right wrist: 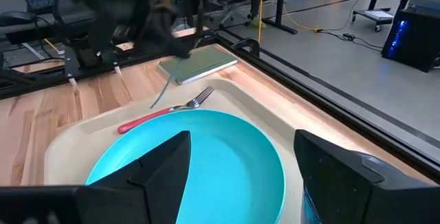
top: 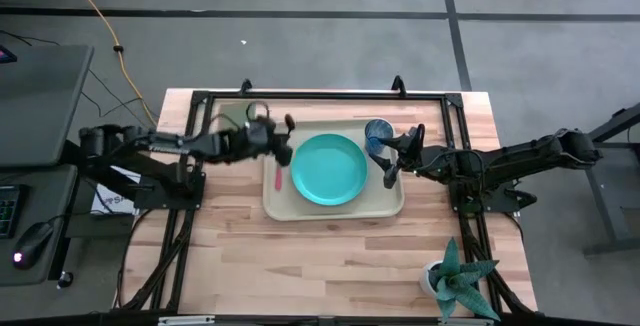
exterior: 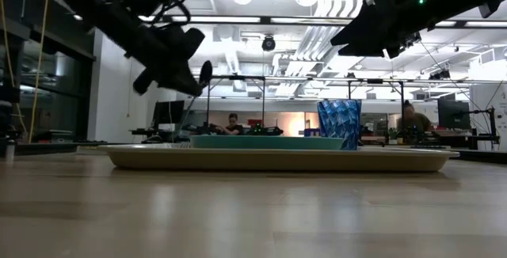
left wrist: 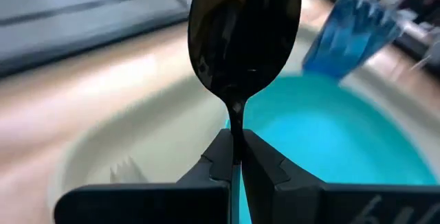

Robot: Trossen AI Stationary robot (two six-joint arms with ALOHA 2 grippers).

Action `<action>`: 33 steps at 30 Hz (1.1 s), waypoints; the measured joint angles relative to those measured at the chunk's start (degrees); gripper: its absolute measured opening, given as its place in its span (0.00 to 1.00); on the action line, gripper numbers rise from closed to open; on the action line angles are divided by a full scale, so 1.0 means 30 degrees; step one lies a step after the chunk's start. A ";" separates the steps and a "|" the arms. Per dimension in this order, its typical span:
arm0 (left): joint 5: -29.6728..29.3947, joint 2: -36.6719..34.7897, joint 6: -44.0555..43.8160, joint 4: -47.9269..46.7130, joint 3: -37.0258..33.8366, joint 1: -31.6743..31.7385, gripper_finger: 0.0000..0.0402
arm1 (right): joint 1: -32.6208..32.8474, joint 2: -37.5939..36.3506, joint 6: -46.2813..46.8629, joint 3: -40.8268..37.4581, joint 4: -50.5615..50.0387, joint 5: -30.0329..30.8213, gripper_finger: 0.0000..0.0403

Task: Pick and place plate/cup/fork/spoon on tray
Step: Put the blue spoon to the right side of the pink fork on the gray serving tray

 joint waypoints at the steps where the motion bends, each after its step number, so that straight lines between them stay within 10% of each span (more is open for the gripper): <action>1: -0.0577 0.0000 -0.0656 0.0101 -0.0395 -0.0625 0.00 | 0.0000 0.0000 0.0000 0.0000 0.0000 0.0000 0.63; 12: -0.6022 0.1711 -0.5429 0.0348 -0.0755 -0.4479 0.00 | 0.0007 0.0000 0.0817 0.0000 -0.0012 -0.0255 0.63; 33: -0.6591 0.5042 -0.5982 0.3064 0.0467 -0.4411 0.00 | 0.0015 -0.0003 0.1096 0.0000 -0.0007 -0.1730 0.63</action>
